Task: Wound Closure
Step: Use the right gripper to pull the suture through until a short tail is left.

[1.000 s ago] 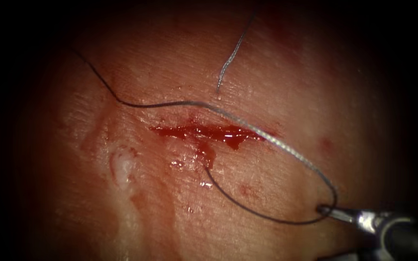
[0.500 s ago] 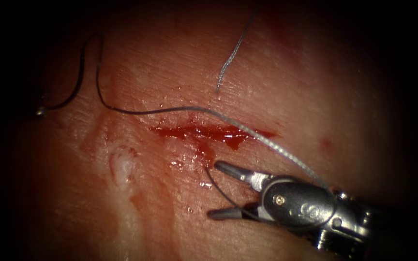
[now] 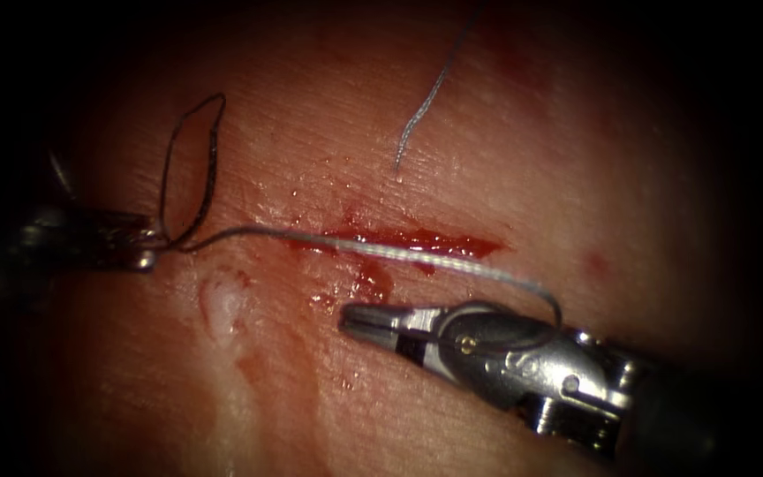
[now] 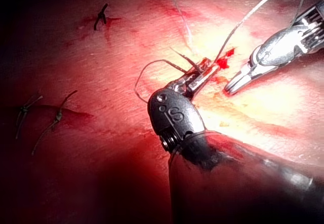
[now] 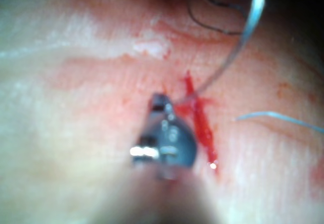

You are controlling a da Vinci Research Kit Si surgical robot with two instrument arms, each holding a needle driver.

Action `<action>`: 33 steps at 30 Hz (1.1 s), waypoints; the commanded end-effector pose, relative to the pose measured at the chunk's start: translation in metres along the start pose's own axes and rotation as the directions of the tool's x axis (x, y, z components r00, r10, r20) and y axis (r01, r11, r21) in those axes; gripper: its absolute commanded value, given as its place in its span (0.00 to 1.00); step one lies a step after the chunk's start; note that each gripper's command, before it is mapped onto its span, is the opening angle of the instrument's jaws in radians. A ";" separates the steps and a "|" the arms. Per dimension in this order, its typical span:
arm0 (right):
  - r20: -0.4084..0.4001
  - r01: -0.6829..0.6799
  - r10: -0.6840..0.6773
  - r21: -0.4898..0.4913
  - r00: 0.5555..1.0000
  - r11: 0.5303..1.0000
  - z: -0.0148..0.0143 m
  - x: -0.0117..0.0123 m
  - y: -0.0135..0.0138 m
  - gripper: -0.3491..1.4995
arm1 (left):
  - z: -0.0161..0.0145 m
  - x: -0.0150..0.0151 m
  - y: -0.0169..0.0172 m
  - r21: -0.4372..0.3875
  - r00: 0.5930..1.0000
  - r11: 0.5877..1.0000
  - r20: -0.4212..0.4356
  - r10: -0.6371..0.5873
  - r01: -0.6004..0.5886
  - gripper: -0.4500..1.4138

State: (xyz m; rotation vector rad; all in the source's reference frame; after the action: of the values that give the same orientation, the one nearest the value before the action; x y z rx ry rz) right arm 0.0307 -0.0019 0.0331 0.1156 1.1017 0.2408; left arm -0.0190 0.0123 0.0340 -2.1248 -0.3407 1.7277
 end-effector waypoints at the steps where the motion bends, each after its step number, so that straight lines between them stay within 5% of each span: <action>1: 0.010 0.005 -0.005 0.018 1.000 1.000 -0.0003 0.0001 0.0000 0.00 | 0.0005 -0.0006 -0.0005 -0.009 1.000 1.000 0.001 0.002 -0.002 0.00; 16: 0.120 0.061 -0.085 0.187 0.989 0.980 -0.0167 0.0002 -0.0080 0.00 | -0.0020 0.0036 -0.0006 -0.005 1.000 1.000 -0.013 -0.015 0.015 0.00; 29: 0.135 0.070 -0.097 0.192 0.986 0.979 -0.0164 0.0000 -0.0085 0.00 | -0.0017 0.0027 -0.0006 -0.011 1.000 1.000 -0.013 -0.008 0.007 0.00; 30: 0.126 0.069 -0.089 0.156 0.988 0.985 -0.0161 0.0003 -0.0081 0.12 | -0.0017 0.0026 -0.0006 -0.012 1.000 1.000 -0.013 -0.007 0.007 0.00; 31: 0.119 0.067 -0.084 0.137 0.989 0.988 -0.0159 0.0004 -0.0079 0.39 | -0.0017 0.0026 -0.0006 -0.013 1.000 1.000 -0.013 -0.006 0.006 0.00; 32: 0.119 0.067 -0.084 0.137 0.989 0.988 -0.0159 0.0004 -0.0079 0.39 | -0.0017 0.0026 -0.0006 -0.013 1.000 1.000 -0.013 -0.006 0.006 0.00; 33: 0.093 0.061 -0.068 0.077 0.993 0.995 -0.0152 0.0008 -0.0074 0.89 | -0.0016 0.0025 -0.0005 -0.014 1.000 1.000 -0.013 -0.005 0.005 0.00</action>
State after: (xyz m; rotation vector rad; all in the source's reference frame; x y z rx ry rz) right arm 0.0175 -0.0099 0.0235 0.1656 1.0061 0.1309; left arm -0.0165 0.0132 0.0317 -2.1381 -0.3585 1.7128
